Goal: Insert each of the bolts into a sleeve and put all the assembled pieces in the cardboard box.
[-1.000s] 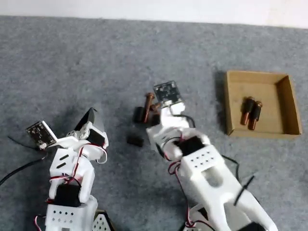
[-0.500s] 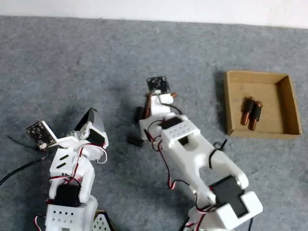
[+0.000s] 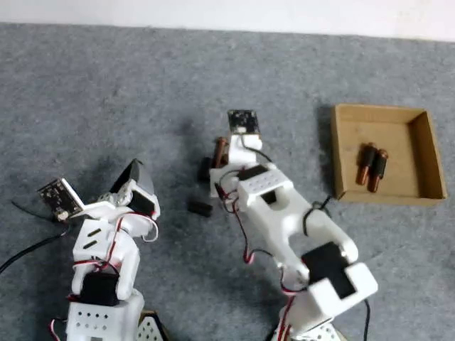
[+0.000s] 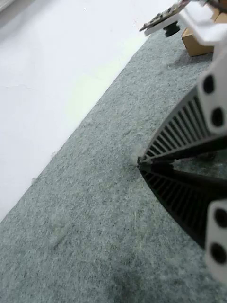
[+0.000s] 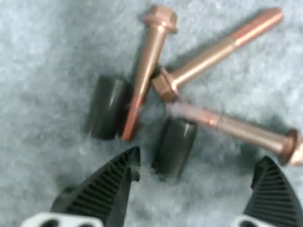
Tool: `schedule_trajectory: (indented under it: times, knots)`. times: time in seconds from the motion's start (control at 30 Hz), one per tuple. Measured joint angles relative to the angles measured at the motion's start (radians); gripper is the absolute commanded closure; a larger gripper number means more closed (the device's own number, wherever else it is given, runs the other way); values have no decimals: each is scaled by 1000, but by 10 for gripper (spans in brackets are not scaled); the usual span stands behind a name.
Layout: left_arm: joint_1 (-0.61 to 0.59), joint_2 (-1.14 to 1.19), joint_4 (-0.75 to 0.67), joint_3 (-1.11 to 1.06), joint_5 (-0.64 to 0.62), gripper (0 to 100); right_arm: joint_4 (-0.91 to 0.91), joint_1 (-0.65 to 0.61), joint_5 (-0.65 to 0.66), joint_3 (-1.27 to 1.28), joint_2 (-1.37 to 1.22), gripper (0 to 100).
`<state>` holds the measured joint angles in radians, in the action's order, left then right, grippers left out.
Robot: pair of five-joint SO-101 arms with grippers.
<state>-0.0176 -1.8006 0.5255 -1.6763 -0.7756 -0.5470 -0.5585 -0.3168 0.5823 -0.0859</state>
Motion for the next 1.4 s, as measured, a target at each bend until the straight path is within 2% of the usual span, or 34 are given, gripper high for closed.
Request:
schedule_trajectory:
  times: [0.17, 0.43, 0.77, 1.17, 1.4]
  knots:
    - [0, 0, 0, 0, 0, 992, 0, -2, -2, -109, -117, 699]
    - [0, 0, 0, 0, 0, 992, -2, 21, -2, -147, -146, 998]
    - [0, 0, 0, 0, 0, 992, 2, 25, 0, -155, -129, 995]
    - [0, 0, 0, 0, 0, 992, -18, 118, 0, 124, 379, 995]
    - [0, 0, 0, 0, 0, 992, -18, 127, 87, 226, 516, 995]
